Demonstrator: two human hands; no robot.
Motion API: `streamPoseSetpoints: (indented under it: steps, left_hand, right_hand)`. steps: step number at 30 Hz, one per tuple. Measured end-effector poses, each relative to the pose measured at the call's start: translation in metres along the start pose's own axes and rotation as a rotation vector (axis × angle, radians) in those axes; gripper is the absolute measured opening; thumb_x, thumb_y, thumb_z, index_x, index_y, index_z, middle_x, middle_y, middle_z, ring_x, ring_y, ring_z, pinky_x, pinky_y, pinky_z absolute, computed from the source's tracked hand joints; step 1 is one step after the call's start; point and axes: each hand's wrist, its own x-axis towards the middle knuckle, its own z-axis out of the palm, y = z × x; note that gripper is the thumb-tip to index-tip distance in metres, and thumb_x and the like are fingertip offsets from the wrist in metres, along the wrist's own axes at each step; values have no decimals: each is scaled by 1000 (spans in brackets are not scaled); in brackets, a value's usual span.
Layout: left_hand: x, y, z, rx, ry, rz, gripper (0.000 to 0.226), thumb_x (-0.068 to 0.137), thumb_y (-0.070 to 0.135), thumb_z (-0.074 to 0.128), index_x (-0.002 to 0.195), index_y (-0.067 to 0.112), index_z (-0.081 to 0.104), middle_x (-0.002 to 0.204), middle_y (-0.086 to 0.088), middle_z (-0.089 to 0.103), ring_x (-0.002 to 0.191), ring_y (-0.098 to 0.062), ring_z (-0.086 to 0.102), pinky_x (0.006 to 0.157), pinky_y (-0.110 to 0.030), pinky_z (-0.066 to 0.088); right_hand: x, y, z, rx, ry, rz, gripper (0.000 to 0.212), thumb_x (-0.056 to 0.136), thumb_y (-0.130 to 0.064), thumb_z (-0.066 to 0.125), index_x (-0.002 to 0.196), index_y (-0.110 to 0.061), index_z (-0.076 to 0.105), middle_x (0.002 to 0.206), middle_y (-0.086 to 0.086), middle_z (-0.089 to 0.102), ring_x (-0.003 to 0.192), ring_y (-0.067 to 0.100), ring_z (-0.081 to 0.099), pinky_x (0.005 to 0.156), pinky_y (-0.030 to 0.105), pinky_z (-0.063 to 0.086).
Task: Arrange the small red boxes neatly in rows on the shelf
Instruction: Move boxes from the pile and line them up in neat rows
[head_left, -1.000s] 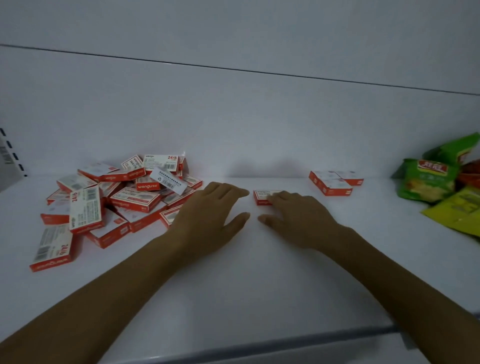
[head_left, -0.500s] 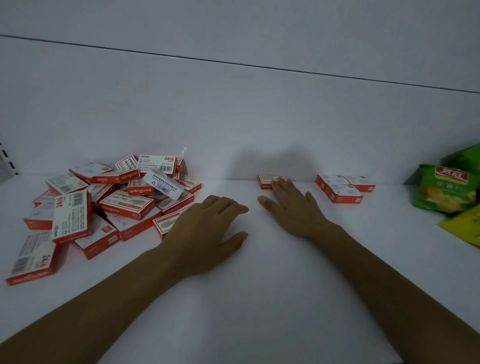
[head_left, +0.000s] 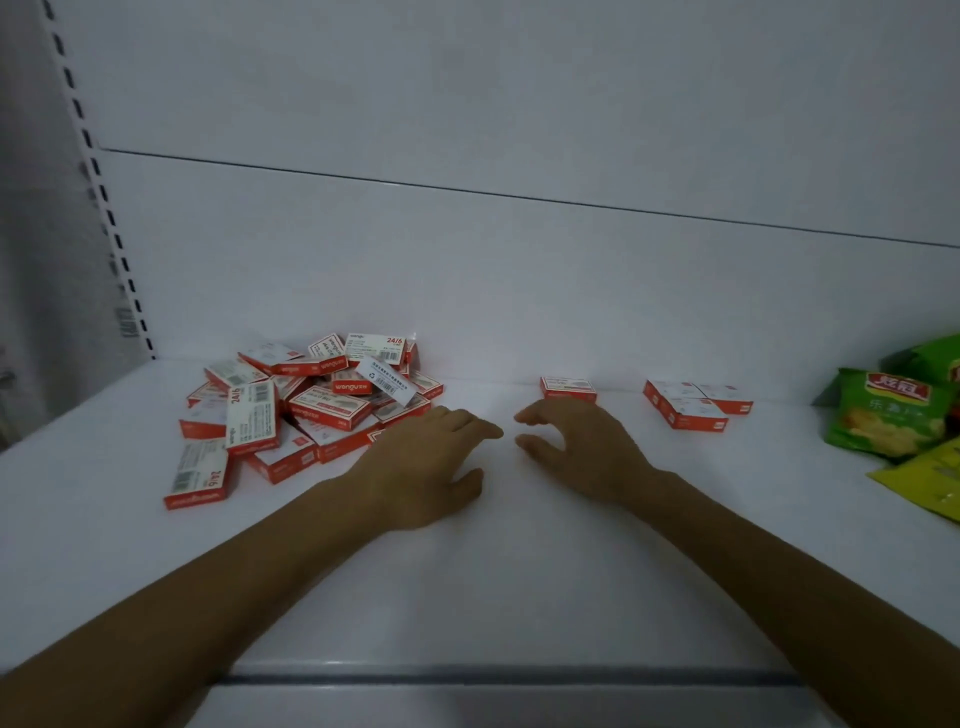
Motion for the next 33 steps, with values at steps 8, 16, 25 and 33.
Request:
streamPoseSetpoints:
  steps: [8, 16, 25, 33]
  left_hand:
    - [-72, -20, -15, -26, 166, -94, 48, 86, 51, 42, 127, 28, 52, 129, 8, 56, 117, -11, 51, 93, -31, 46]
    - [-80, -15, -14, -13, 177, -234, 57, 87, 52, 48, 137, 25, 39, 137, 5, 47, 123, -14, 43, 97, -30, 40]
    - [-79, -14, -14, -81, 276, -289, 63, 85, 43, 60, 139, 23, 35, 139, 5, 44, 122, -13, 43, 91, -22, 39]
    - [-74, -16, -23, -588, 389, -452, 67, 83, 21, 68, 138, 29, 32, 132, 16, 52, 115, 2, 49, 82, -3, 39]
  right_hand:
    - [23, -75, 19, 7, -224, -71, 76, 85, -56, 51, 146, -23, 20, 154, 1, 18, 139, 19, 21, 111, 39, 21]
    - [20, -81, 35, 182, -10, -36, 39, 74, -53, 67, 103, -28, 63, 105, -7, 66, 94, 10, 57, 88, 33, 45]
    - [16, -80, 36, 324, -14, -63, 40, 74, -49, 69, 103, -23, 61, 102, -9, 65, 92, 9, 58, 83, 35, 48]
    - [14, -94, 23, 473, 157, -132, 45, 78, -43, 66, 118, -28, 52, 114, -13, 64, 95, 3, 63, 89, 37, 51]
